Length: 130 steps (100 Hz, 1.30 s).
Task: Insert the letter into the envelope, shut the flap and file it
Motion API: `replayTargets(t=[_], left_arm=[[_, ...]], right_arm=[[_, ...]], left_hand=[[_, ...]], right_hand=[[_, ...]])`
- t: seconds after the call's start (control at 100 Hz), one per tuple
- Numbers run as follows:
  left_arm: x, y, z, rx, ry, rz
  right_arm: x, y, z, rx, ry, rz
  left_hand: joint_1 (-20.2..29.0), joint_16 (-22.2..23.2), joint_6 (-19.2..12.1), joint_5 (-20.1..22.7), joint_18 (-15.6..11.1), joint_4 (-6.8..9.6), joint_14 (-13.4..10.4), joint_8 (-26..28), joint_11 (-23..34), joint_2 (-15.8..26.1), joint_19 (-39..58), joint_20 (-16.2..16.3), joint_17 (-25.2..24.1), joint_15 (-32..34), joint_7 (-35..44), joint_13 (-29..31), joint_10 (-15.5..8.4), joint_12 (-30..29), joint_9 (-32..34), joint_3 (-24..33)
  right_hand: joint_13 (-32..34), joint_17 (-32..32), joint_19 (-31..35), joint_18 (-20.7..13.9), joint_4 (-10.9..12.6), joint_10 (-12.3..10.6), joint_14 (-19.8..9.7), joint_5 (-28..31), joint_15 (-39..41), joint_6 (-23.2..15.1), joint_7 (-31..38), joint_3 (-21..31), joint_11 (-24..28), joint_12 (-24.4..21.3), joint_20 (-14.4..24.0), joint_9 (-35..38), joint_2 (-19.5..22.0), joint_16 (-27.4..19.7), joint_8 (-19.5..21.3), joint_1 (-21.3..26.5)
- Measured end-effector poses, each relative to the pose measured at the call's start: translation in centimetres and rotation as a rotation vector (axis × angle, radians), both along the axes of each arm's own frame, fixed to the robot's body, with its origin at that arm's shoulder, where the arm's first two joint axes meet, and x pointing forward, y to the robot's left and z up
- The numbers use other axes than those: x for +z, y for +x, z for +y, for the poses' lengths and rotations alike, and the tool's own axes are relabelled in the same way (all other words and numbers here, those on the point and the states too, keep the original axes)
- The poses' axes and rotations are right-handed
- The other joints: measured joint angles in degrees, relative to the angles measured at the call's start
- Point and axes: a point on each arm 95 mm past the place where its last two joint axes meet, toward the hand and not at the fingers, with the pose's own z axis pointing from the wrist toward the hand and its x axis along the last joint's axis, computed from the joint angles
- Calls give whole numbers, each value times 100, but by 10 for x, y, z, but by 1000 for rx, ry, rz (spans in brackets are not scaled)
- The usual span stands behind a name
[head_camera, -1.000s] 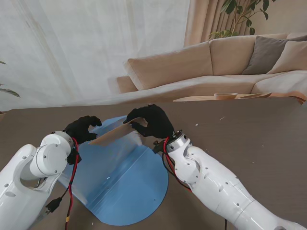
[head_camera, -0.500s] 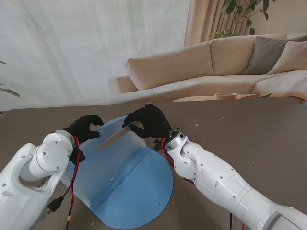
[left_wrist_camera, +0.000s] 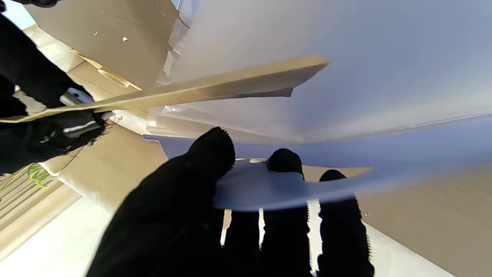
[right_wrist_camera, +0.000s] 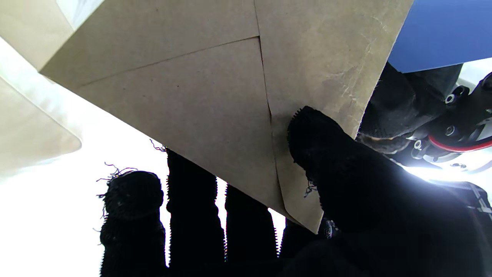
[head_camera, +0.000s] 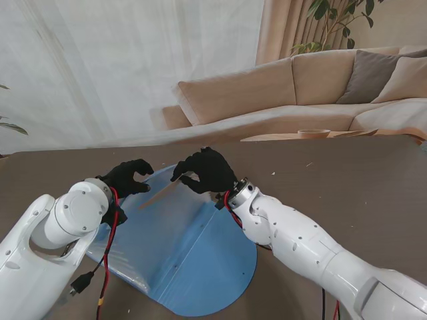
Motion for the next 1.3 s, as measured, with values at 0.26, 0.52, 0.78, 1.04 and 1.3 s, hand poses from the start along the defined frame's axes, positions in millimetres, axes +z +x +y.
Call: replayTargets(t=[0.26,0.52,0.78,1.04,1.3], left_arm=[[1,-1,-4,-10,-22,1],[1,-2,-8,-15,-37,-4],[3,-3,-10,-21,-54,-9],[3,-3,-11,-25,-53,-10],[3,-4,-10,-26,-55,-10]], right_arm=[[-5,-1,10,74,6,30],[-12,-1,20,119,7,49],[-13,-1,28,139,-4,67],[0,-4,26,103,-50,45],[0,-2,20,80,-53,44]], left_hand=[[36,0,0,0,2,0,19,2,-4,4,3,-1,0,0,0,0,1,-55,0,-1],[90,0,0,0,2,0,19,11,-5,5,3,-2,0,0,2,0,2,-55,0,-2],[94,0,1,0,2,0,19,12,-71,5,3,-9,0,0,4,0,2,-55,0,-2],[95,0,1,0,2,0,19,12,-72,5,3,-13,0,0,4,0,2,-56,0,-2],[96,0,1,0,2,0,19,12,-72,5,3,-14,0,0,5,0,2,-56,0,-2]], right_hand=[[0,-5,-4,-1,0,-26,-48,0,-8,-30,0,0,-68,-20,-2,3,0,0,-140,0],[-1,-7,-5,-4,0,-29,-49,0,-10,-50,19,1,-70,-76,-2,3,0,-6,-204,0],[-118,-137,-60,-4,10,-34,-50,-192,-68,-50,198,329,-350,-61,2,5,-175,-6,-856,-149],[-464,-310,-62,-71,35,-38,-51,-771,-130,178,184,820,-261,-56,80,-497,-753,6,-1119,-613],[-465,-241,-57,-72,36,-20,-51,-655,78,179,486,883,-41,20,150,-493,-727,85,-916,-554]])
